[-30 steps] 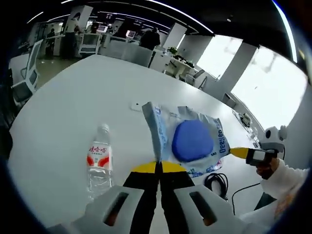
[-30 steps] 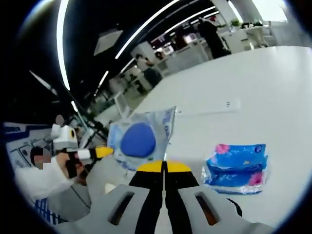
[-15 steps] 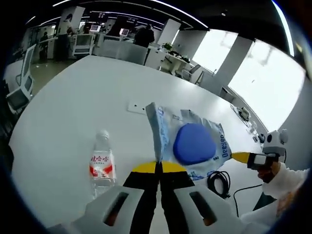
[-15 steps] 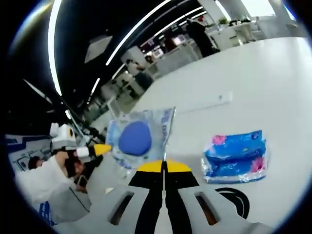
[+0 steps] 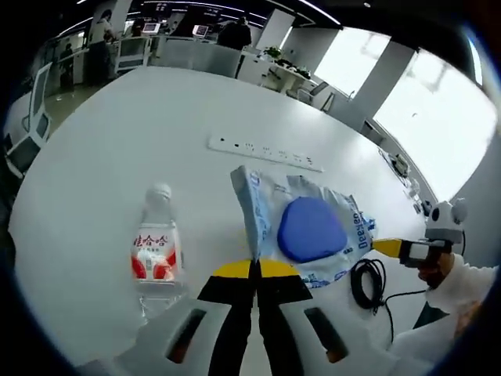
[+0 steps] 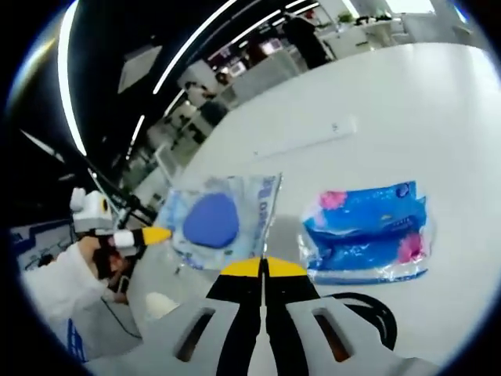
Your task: Arrange the tabletop items into an orderly group along one side of the table until the central work area is clear of visible clutter.
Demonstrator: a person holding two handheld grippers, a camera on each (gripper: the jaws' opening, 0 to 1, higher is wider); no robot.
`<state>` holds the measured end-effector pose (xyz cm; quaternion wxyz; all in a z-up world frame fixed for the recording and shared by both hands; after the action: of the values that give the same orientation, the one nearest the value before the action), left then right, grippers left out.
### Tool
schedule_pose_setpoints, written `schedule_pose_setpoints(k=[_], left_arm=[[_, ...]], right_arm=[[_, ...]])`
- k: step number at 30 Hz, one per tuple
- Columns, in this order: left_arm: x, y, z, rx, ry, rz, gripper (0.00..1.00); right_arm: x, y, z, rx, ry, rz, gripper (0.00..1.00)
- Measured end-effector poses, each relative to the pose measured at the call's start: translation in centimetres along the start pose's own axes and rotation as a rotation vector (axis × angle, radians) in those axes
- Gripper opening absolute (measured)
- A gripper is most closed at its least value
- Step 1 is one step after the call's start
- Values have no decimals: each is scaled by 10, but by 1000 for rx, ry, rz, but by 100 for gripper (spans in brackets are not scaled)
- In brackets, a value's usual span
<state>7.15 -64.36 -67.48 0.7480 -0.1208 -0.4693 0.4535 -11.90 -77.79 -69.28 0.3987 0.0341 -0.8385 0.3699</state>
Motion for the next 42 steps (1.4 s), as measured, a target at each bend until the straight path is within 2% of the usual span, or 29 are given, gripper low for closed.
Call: schedule_pose_setpoints(k=[13,27,38,42], left_arm=[[-21,12,-14,26,-38,-71,0],[-29,15,-26,52,-63,-82,0],[-33,16,-28,58,-62,-85,0],[-34,16,-31,66,-63,-85,0]], right_arm=[[-25,14,11,20,68,-87,0],[-38,19,12,47,118,-107,0],[-34,16,11,109,142,-79,0],[-26,17,10,92,137,-66,13]])
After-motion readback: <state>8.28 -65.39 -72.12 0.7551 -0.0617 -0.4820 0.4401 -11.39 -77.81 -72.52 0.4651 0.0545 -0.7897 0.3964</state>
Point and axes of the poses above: the point that each gripper's makers call its tool centre point, and the gripper's own axes: x roughly backward along the fingers, z roughly to its right, y roughly out of its underside, the point moved 4 cm from there along x, roughly backward along the fingers, and after that the axes turned 14 degrees about y, right-handed, at the moved point
